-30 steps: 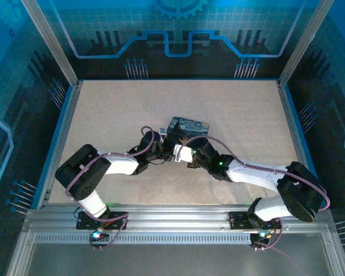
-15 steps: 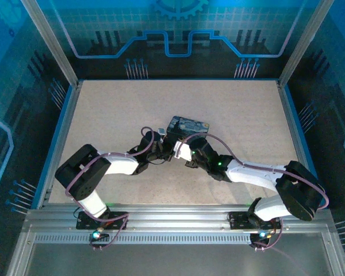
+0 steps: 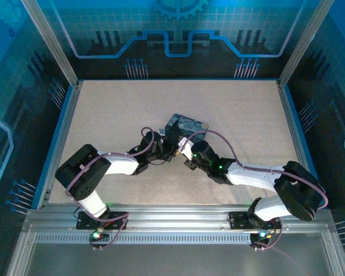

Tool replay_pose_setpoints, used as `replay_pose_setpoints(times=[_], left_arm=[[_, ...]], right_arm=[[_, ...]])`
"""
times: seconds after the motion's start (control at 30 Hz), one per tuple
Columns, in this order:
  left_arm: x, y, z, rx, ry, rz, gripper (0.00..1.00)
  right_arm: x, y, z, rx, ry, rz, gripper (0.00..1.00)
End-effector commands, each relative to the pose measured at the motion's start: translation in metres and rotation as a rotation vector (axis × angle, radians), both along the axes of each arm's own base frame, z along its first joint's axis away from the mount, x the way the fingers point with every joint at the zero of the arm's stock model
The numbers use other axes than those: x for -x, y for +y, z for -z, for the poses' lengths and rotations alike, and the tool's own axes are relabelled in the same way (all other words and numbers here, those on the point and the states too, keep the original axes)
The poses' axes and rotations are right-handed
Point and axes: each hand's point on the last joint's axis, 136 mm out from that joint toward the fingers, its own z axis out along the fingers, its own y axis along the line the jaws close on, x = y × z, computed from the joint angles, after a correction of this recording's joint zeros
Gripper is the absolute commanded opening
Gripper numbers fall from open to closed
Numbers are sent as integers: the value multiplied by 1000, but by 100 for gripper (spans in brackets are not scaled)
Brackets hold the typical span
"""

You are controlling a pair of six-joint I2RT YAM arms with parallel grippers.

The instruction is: Unlock the padlock with the key

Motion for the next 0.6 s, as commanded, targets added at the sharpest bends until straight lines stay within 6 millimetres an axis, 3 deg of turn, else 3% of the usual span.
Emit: replay_pose_setpoints(times=[0.0,0.33,0.57], left_arm=[[3,-10,-9,17,-26,37,0],[6,0,10,-84,-30,36,24],[12,19,18,-176,-23,24,42]], right_arm=[[1,-15,21,6,49,74,0],[7,-18,50,-48,144,83,0],[11,-21,63,-101,191,102,0]])
